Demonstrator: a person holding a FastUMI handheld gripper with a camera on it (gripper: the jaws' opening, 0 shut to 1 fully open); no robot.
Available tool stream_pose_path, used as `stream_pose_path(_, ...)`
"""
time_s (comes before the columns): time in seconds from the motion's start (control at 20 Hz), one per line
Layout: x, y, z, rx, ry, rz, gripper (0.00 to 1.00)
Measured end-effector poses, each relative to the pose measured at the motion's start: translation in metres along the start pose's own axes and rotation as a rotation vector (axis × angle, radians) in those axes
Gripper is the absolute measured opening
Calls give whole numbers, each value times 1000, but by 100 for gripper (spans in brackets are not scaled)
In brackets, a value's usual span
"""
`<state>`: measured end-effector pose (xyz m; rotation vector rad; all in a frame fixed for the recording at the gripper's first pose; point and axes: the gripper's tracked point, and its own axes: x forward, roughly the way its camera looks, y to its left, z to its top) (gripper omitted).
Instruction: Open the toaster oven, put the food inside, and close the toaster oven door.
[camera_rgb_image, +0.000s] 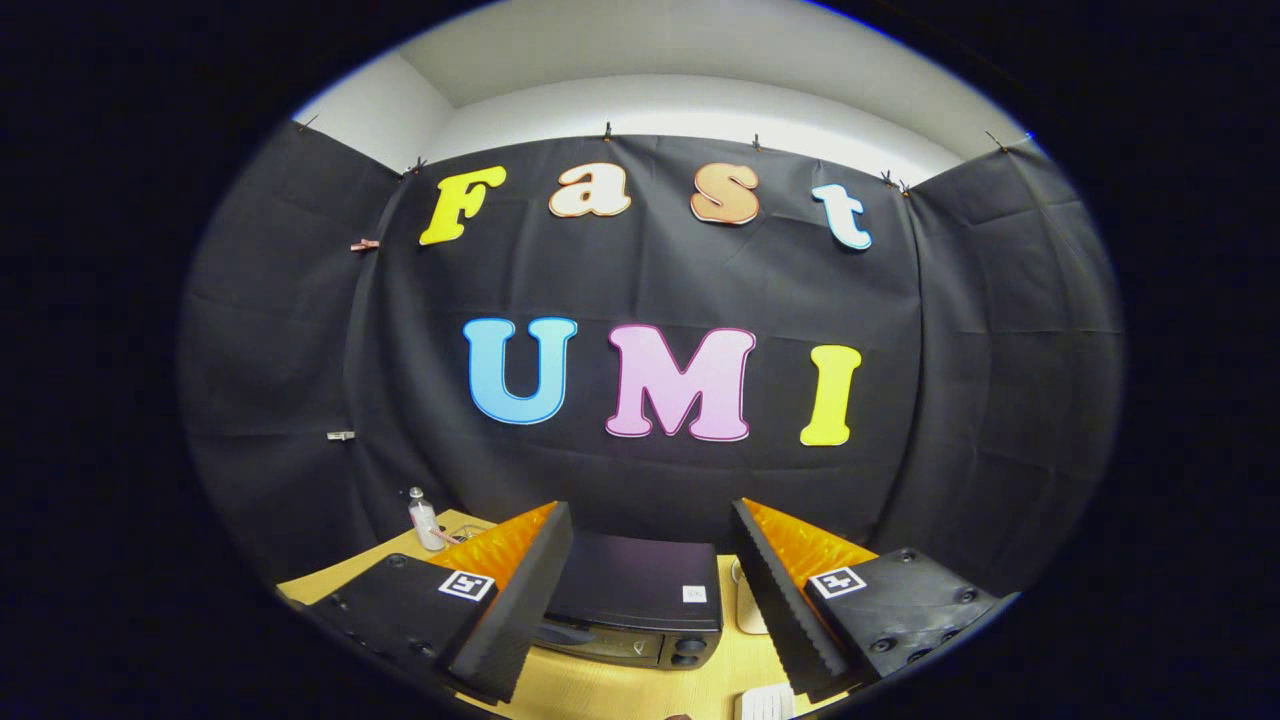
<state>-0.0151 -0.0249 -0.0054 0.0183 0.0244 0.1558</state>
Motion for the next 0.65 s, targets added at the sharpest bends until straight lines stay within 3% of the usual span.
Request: stream_pose_path(0.65,-8,-26,-3,-33,8,-14,98)
